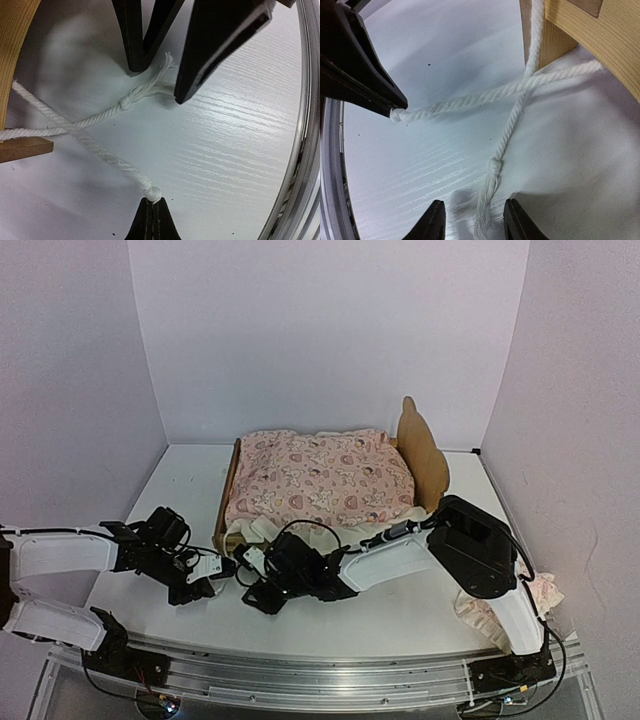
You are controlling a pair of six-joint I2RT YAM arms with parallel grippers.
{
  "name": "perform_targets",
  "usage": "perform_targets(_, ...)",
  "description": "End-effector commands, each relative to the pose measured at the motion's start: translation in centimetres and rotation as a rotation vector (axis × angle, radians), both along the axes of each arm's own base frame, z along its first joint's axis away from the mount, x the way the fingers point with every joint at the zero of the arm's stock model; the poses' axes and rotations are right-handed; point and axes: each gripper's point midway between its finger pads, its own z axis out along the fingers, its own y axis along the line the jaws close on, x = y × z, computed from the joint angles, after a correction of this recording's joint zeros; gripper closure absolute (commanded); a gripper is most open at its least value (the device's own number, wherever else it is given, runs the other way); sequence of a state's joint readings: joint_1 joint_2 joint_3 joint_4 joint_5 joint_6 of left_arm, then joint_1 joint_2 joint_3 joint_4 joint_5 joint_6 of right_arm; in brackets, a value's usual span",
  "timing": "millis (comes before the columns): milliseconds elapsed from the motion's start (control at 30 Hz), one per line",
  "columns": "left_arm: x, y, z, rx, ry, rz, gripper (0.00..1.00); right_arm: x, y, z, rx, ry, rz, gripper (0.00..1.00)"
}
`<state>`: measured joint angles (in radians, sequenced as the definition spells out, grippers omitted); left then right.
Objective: Set up the pet bed
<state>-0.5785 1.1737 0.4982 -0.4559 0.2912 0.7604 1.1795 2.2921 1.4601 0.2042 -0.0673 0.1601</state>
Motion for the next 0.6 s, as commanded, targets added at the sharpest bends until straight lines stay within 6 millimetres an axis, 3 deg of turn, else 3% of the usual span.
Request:
perform_targets(0,0.1,0.6,-1.1,0.039,-0.015,-0.011,1.0,-0.4,-1.6,-2.8,-0.121,-0.027,-0.01,0.76)
perform_targets(100,-0.2,0.8,-1.7,0.052,-0.008,-0.029,0.99,-0.3,-1.4,-1.7,-0.103,-0.029,-0.015,0.96)
perform_targets(133,-0.3,0.8,-1.7,0.052,-0.005,-0.036,0.94,-0.3,-1.3,-1.1,-0.091,-0.027,-0.012,0.98)
perform_targets(300,-0.2,0.1,-0.4,0.017,0.002,-0.031,0.59,-0.9,0.3,3.8,0.018,-0.007,0.024,1.0)
perform_targets(367,0.6,-0.2,0.6,-0.001,-0.012,0.003,0.52,-1.0,0.8,5.8,0.056,-0.001,0.028,1.0)
perform_targets(500,2.6,-1.3,3.5,-0.071,-0.023,0.124,0.5,-0.8,1.1,8.7,0.111,-0.004,0.011,1.0)
perform_targets(567,3.8,-1.9,4.9,-0.106,-0.005,0.22,0.54,-0.5,1.5,9.9,0.136,-0.002,0.001,1.0)
